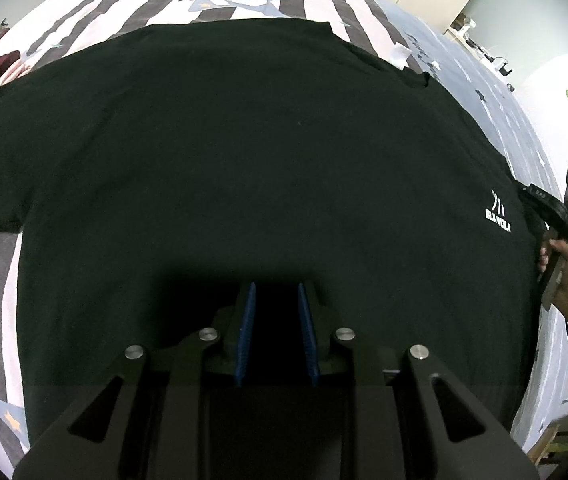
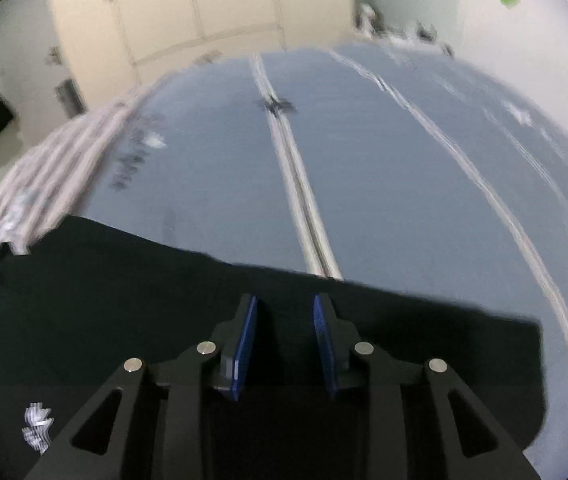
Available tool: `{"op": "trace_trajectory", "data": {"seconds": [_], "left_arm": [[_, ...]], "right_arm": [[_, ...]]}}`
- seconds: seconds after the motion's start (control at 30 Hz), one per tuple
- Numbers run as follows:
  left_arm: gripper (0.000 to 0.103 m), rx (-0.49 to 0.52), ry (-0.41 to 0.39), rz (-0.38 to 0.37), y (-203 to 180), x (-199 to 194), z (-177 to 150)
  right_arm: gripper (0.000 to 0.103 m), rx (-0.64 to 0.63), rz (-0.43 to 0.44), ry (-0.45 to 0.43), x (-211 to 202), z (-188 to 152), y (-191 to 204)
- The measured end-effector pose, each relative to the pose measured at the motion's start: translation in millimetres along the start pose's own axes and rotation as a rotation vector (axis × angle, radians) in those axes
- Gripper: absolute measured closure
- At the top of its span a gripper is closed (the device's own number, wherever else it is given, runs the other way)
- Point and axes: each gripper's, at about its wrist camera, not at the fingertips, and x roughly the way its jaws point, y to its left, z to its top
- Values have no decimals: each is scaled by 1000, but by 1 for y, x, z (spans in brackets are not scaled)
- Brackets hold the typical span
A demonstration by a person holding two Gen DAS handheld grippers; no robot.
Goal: Fold clothes
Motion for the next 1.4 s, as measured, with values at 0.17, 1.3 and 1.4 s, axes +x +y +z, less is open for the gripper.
{"op": "trace_trajectory", "data": {"seconds": [0.17, 1.3, 1.4], "left_arm": [[84, -13, -4, -4, 3, -2, -2], [81, -152, -73, 73, 56, -37, -22], [73, -180, -85, 93, 69, -46, -26]], "right_arm": [[74, 71, -67, -79, -23, 2, -47], [64, 135, -176, 28, -124, -139, -109], [62, 145, -138, -28, -147, -126, -95]]}}
